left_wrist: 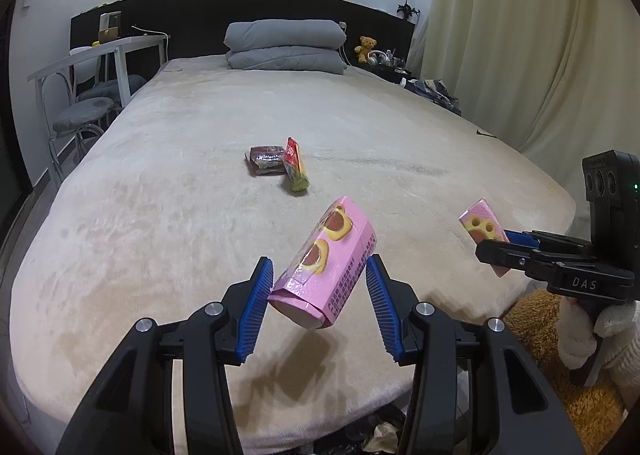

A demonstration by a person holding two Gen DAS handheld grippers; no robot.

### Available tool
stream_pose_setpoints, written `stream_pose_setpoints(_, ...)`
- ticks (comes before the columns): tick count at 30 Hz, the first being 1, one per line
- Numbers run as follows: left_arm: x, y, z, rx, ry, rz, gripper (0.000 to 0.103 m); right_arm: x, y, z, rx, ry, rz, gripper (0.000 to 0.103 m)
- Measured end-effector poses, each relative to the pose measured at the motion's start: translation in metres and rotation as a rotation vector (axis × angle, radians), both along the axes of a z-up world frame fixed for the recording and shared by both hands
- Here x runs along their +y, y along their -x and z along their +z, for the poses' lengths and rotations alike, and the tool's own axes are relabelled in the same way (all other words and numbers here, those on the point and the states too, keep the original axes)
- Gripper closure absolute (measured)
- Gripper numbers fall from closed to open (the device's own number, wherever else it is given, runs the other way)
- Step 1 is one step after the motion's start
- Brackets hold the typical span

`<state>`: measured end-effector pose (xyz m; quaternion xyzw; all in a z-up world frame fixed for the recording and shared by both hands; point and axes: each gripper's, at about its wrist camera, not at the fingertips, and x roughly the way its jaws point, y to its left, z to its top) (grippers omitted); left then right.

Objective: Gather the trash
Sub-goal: 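Carry both pink biscuit packs down toward the black bin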

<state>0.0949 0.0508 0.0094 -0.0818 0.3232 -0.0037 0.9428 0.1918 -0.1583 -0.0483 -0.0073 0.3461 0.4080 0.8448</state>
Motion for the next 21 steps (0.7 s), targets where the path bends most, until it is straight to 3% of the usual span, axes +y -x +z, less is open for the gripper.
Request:
stream_pose_setpoints(13, -0.042, 0.078, -0.029, 0.030, 0.036, 0.016, 0.056, -0.032, 0.079, -0.027, 0.037, 0.021, 0.023, 0.061)
stream_pose_setpoints(21, -0.066, 0.101, -0.048, 0.090, 0.043, -0.019, 0.056, -0.032, 0.108, -0.044, 0.075, 0.062, 0.062, 0.061)
